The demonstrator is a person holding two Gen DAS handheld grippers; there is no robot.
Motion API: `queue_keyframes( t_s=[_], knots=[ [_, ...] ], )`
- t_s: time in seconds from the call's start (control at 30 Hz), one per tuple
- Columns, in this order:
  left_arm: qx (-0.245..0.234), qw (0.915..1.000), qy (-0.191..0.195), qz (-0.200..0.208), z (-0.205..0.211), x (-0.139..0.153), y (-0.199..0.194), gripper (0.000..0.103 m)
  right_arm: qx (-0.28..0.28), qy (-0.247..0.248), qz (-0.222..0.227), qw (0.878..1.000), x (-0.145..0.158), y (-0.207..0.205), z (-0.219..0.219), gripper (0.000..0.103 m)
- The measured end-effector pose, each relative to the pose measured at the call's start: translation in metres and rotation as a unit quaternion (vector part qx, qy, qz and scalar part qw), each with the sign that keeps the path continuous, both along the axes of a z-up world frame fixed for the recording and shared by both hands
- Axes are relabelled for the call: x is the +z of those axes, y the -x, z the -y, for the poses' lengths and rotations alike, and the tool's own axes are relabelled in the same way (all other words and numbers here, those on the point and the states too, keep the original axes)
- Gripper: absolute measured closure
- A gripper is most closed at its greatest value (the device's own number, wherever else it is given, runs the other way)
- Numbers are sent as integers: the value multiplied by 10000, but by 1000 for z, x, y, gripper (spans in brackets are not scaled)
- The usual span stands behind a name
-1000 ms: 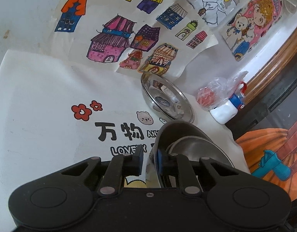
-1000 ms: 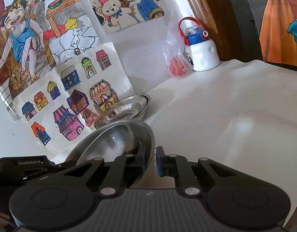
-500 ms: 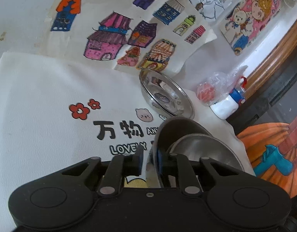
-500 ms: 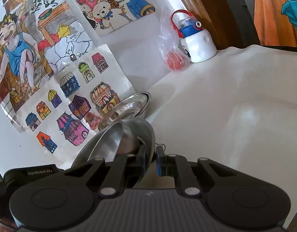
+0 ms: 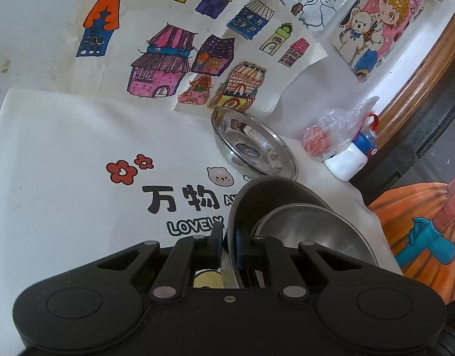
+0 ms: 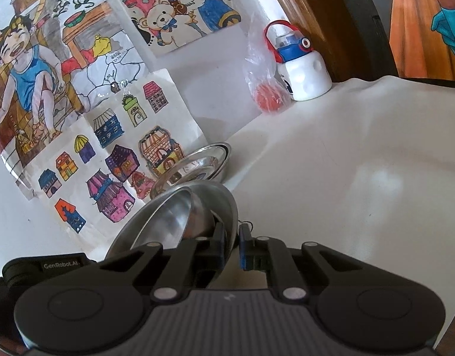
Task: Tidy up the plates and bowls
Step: 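Lift the nested bowl stack with both grippers and lower it onto the plate stack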
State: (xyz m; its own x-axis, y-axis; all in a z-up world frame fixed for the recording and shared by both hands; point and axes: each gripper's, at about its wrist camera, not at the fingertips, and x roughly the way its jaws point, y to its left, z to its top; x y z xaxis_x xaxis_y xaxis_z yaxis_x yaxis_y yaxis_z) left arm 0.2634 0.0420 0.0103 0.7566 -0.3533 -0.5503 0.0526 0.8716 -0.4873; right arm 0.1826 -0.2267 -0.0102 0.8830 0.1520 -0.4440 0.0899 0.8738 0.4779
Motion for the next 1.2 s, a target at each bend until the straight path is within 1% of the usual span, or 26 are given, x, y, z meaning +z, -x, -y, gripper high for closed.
queue_keyframes(
  t_s=[0.37, 0.73, 1.0, 1.1, 1.2],
  knots=[
    [51, 9998, -180, 92, 6, 3, 13, 98, 24, 40, 63, 10000, 1, 8, 3, 93],
    [32, 9998, -120, 124, 8, 9, 20, 98, 14, 58, 113, 9999, 4, 15, 6, 93],
    [62, 9999, -117, 18, 10, 16, 15, 98, 51, -15, 77, 10000, 11, 7, 12, 93],
    [53, 9999, -86, 44, 11, 21, 11, 98, 90, -24, 97, 9999, 16, 1, 15, 93],
    [55, 9999, -114, 90, 14, 27, 5, 98, 148, -154, 84, 9997, 20, -9, 21, 93]
  ],
)
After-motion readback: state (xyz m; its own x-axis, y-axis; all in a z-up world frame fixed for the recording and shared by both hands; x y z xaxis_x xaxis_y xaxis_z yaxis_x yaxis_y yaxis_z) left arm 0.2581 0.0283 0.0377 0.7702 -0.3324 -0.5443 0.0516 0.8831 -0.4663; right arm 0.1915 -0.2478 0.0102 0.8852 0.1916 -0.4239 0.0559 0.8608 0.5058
